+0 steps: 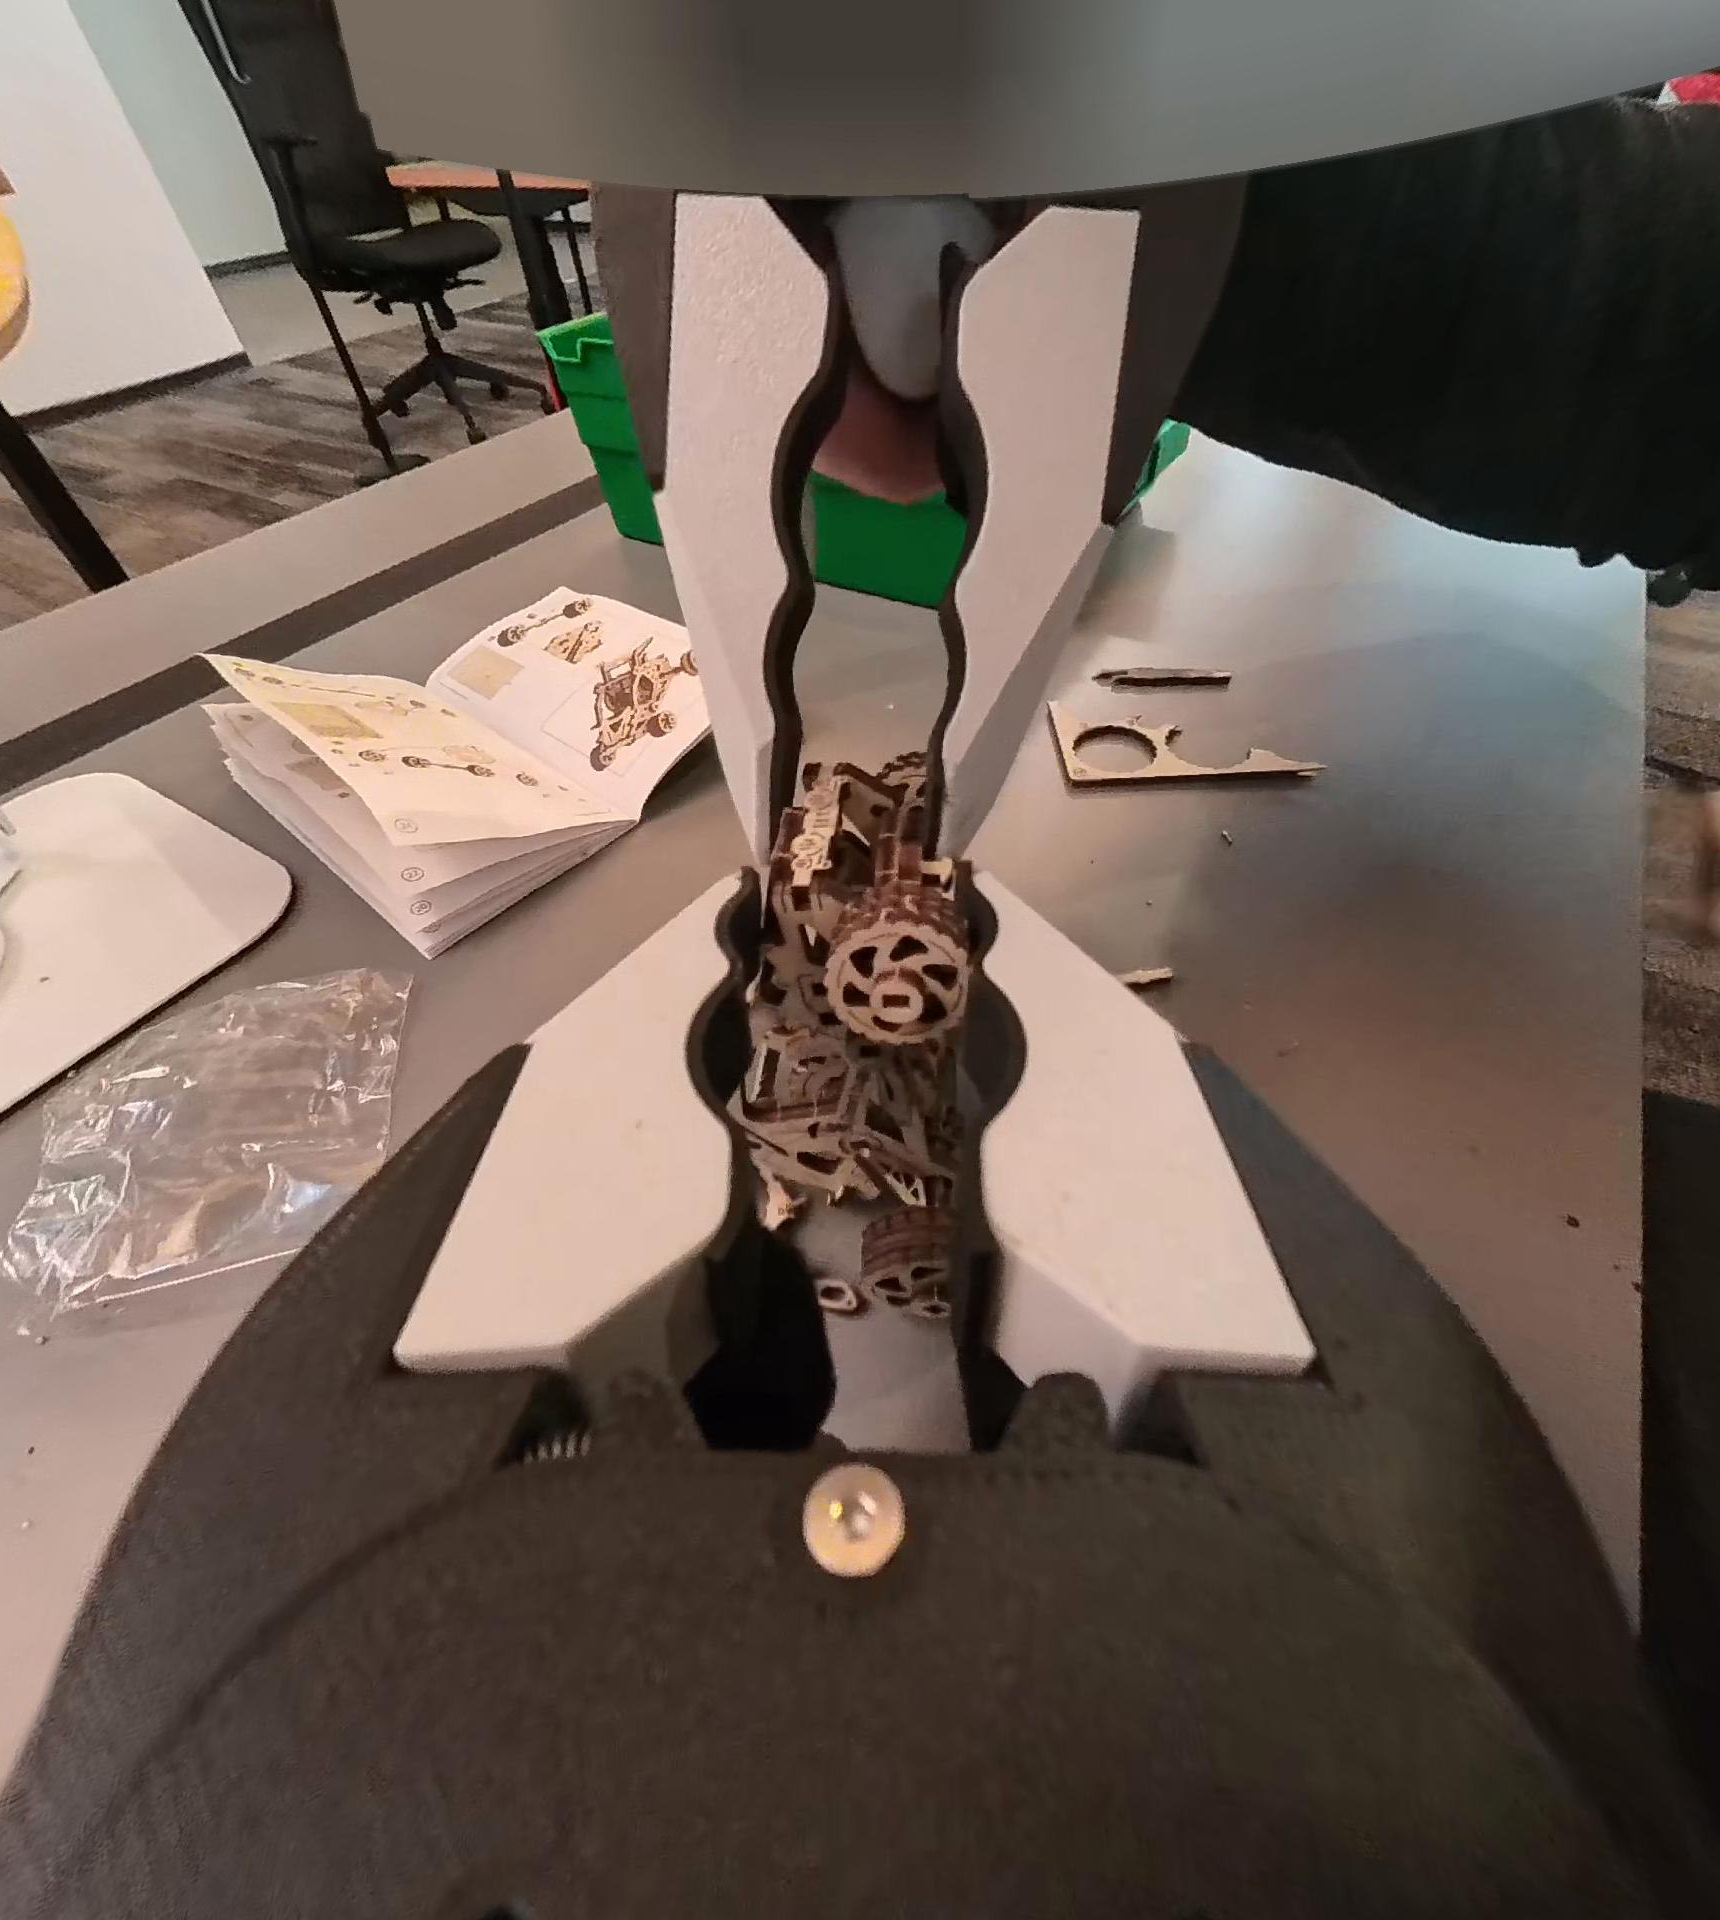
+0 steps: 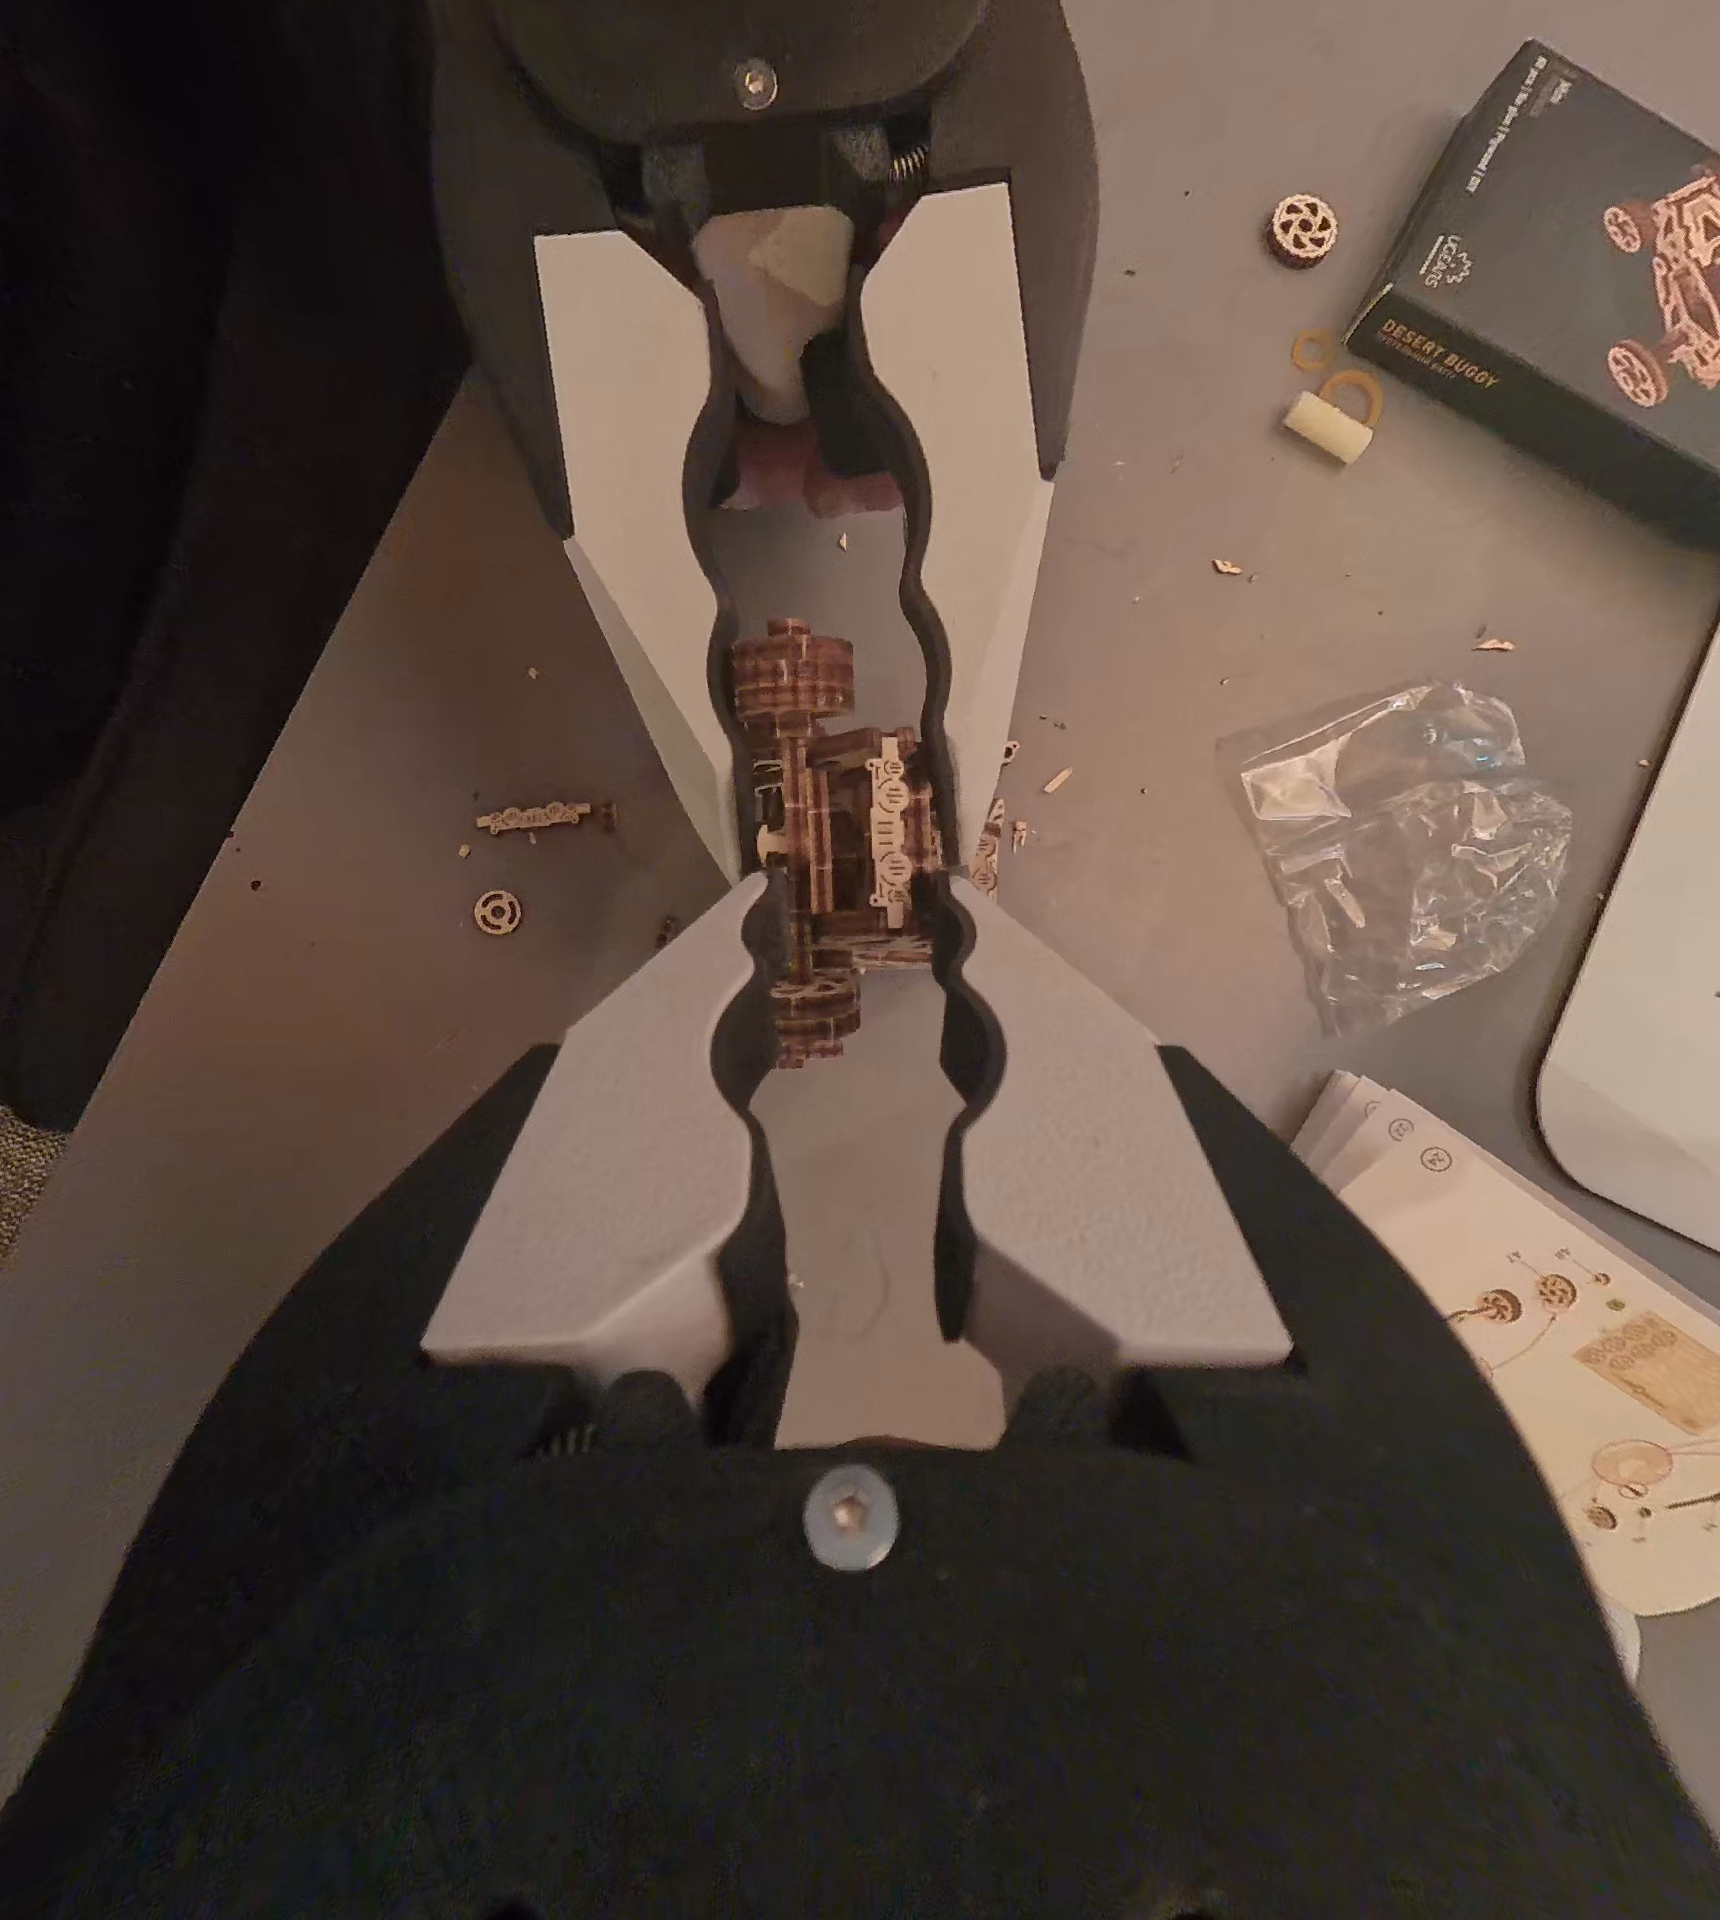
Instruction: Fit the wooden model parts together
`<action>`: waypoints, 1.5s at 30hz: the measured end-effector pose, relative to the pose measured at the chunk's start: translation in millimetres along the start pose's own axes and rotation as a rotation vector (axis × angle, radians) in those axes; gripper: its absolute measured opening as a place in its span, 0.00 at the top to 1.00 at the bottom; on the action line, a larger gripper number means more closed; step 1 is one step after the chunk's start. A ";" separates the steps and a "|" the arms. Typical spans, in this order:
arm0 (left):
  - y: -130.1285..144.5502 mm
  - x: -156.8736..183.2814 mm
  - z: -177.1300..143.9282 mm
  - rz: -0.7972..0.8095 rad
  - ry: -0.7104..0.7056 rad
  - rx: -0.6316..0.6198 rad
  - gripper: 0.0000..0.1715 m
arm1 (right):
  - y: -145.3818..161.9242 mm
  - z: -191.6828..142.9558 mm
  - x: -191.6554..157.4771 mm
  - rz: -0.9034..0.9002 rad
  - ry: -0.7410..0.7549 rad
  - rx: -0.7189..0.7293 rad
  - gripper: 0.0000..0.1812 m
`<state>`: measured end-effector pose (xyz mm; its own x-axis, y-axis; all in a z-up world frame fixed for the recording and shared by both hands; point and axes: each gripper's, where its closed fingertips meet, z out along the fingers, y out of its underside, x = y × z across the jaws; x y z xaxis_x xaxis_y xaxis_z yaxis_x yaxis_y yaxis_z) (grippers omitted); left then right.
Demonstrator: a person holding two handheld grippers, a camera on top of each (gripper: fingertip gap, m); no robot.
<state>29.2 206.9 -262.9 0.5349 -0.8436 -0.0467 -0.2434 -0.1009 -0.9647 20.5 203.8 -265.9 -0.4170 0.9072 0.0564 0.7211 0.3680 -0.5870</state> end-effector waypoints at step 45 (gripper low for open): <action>1.1 8.9 -0.3 -0.016 0.160 0.036 0.77 | 1.1 0.4 -5.6 0.134 -0.064 0.118 0.86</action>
<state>33.4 199.1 -264.3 0.4018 -0.9157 0.0084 -0.2050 -0.0989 -0.9737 23.4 199.1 -267.3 -0.3583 0.9303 -0.0780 0.7043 0.2145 -0.6768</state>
